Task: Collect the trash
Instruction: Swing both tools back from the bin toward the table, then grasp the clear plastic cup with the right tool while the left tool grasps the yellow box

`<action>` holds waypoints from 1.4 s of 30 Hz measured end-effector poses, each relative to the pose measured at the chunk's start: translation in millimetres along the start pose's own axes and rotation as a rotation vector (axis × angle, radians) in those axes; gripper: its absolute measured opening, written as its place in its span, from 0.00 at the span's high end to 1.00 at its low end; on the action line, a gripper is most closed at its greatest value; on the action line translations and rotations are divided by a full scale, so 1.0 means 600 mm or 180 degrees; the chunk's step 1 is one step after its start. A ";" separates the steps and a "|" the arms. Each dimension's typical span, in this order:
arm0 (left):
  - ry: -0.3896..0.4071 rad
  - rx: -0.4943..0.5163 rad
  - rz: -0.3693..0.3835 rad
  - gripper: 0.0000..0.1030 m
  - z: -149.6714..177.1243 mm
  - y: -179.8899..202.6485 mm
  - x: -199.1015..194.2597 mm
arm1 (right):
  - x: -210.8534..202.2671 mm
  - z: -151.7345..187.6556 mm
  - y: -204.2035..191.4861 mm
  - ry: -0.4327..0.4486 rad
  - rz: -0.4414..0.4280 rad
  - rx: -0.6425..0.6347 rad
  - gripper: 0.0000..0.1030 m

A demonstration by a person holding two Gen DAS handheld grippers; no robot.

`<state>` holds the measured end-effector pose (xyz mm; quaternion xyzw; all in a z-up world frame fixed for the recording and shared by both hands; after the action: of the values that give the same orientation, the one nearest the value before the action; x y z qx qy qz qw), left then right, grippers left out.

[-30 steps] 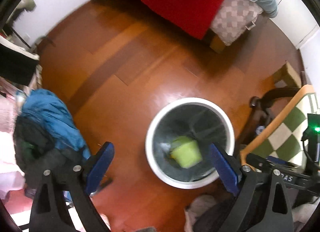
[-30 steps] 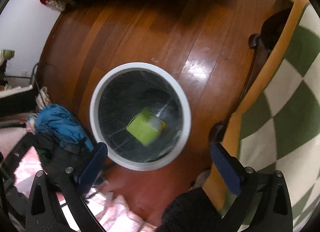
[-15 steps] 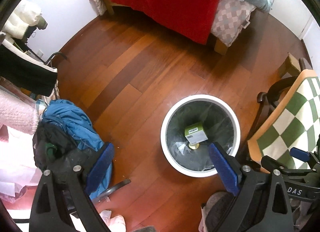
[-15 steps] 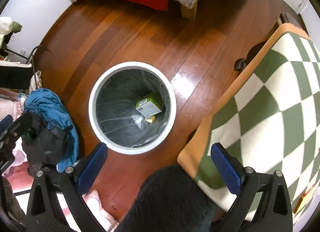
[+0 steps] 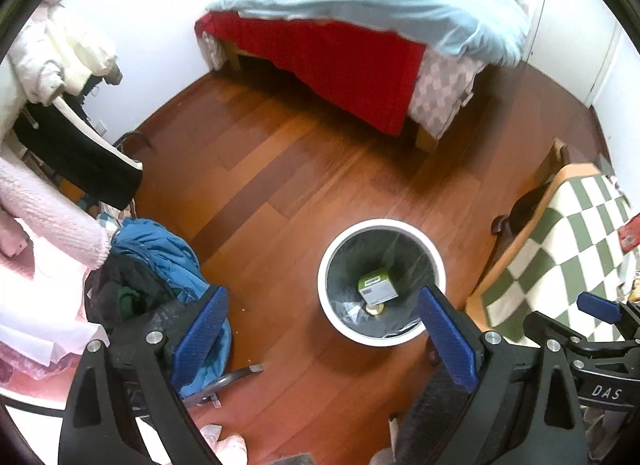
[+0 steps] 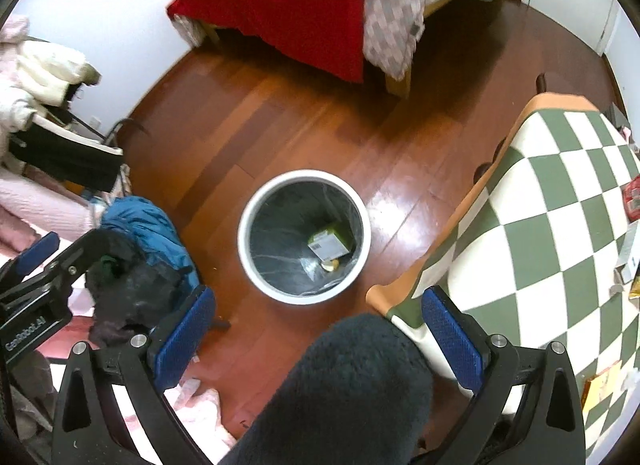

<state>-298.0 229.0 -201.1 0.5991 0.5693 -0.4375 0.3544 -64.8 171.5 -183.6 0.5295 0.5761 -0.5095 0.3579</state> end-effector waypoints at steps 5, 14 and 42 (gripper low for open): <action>0.0228 -0.0009 -0.0027 0.06 0.016 0.018 -0.071 | -0.093 0.031 0.010 0.0308 -0.0280 0.0054 0.00; 0.0521 0.0265 0.0143 0.06 0.035 0.128 -0.149 | -0.211 0.125 0.146 0.0664 -0.0546 0.0620 0.00; -0.0386 0.2285 0.0239 0.00 0.223 0.775 0.100 | -0.110 0.452 0.887 0.0516 0.0395 0.2763 0.40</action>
<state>145.1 80.9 -339.9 0.6788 0.3350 -0.6308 0.1705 431.9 -148.9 -292.5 0.7025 0.3022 -0.6386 0.0860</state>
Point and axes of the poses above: each gripper's, at about its wrist camera, not at the fingertips, and x roughly the way its jaws point, y to its right, z to its underside, the point moved 3 cm from there along x, roughly the way its jaws point, and after that the axes turned 7 degrees about -y, right-handed, at the moved point
